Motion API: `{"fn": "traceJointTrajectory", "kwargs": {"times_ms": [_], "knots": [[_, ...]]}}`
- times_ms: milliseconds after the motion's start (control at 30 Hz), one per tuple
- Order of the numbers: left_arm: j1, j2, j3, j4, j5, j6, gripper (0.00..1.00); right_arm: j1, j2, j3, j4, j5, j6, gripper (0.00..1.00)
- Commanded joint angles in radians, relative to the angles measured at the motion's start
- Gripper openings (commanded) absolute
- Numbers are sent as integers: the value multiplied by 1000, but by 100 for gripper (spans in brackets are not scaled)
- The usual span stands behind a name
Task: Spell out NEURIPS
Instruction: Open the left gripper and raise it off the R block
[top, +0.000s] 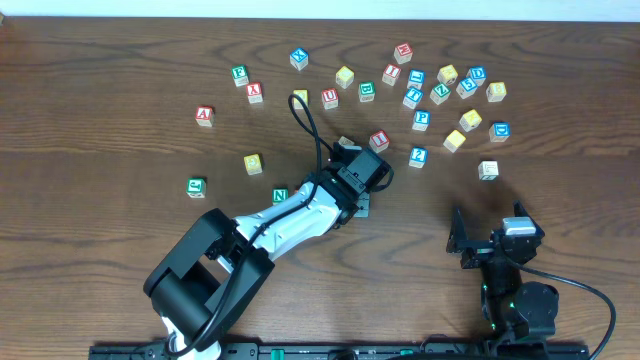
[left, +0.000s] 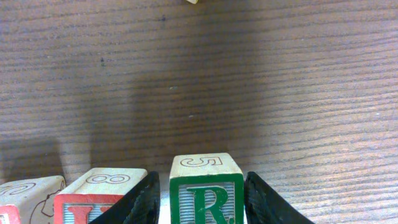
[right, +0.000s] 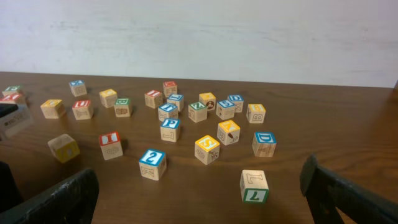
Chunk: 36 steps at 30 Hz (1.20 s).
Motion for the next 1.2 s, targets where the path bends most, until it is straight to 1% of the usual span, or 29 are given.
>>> {"fn": "traceJointTrajectory", "kwargs": {"times_ms": [0,400,533,800,967,1167], "knots": [[1,-41,18,-1,-32,28,43,-8,-4,-1,-5,1,14,99],[1,-108,18,0,-50,51,42,-8,-4,-1,-5,1,14,99],[1,-160,18,-2,-50,78,43,-8,-4,-1,-5,1,14,99],[1,-323,18,-40,-50,154,43,-8,-4,-1,-5,1,14,99],[1,-430,18,-68,-51,179,44,-8,-4,-1,-5,1,14,99],[1,-509,18,-85,-51,182,44,-8,-4,-1,-5,1,14,99]]}}
